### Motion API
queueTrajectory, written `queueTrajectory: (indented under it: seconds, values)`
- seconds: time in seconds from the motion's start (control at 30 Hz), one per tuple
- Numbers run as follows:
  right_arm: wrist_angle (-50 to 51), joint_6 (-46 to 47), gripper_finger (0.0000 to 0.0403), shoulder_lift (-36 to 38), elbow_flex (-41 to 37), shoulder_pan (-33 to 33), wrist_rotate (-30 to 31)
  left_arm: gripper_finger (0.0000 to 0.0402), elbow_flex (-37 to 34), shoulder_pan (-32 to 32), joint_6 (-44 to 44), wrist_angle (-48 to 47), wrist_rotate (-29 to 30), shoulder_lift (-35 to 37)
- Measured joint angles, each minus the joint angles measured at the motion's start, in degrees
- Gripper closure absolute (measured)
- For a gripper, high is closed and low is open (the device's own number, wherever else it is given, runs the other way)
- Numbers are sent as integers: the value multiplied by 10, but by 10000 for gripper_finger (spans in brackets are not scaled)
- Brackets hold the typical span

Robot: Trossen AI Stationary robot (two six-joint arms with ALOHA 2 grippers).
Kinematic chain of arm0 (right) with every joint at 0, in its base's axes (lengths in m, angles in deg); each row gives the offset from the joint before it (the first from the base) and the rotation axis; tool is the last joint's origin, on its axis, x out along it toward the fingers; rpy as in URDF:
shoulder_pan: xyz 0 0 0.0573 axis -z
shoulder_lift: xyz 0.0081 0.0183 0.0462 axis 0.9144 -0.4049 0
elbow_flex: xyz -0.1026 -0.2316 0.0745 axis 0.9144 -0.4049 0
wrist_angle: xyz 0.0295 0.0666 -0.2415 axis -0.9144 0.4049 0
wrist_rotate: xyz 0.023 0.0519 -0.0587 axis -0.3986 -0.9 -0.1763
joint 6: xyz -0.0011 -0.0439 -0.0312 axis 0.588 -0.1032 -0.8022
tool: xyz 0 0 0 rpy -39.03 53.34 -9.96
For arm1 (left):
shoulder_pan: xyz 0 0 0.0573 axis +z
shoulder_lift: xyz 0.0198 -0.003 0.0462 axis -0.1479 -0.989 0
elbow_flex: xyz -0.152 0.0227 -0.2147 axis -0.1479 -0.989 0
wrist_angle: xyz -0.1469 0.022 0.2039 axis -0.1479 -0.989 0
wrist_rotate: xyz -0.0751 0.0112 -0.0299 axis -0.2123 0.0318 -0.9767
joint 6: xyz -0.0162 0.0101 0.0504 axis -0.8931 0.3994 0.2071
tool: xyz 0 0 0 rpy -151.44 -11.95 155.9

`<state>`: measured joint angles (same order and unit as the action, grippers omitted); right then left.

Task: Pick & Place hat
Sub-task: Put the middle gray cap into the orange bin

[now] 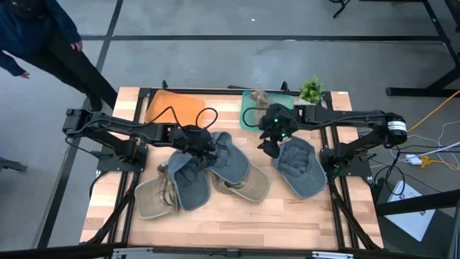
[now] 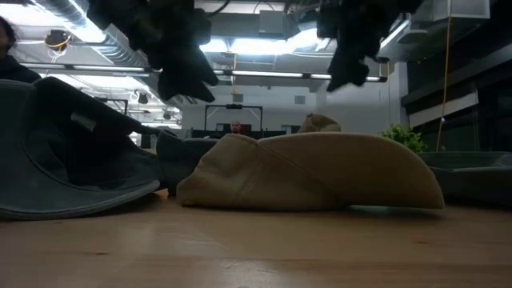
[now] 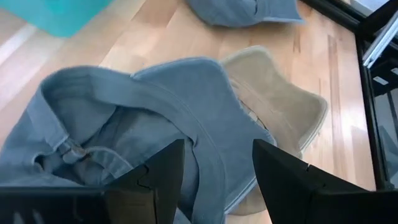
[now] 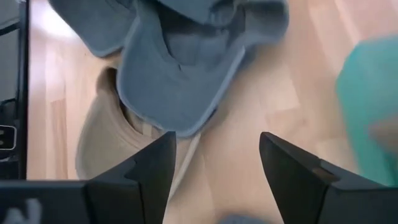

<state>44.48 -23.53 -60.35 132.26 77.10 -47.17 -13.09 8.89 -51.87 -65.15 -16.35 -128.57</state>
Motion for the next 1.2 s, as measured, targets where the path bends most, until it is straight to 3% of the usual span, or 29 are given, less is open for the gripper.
queueTrajectory:
  seconds: [0.37, 0.5, 0.77, 1.2]
  values:
    - [-251, 171, 173, 0, -151, -2, -8, 217, 0, 0, -36, 2, -4, -3]
    - [-292, 197, 173, 0, -180, -20, 30, 217, 0, 0, -43, 2, -4, -3]
    - [-349, 198, 173, -12, -180, -68, 107, 217, 0, 0, -67, 2, -4, -2]
    - [-348, 196, 173, -124, -110, -105, 112, 217, 0, 0, -86, 7, -19, -2]
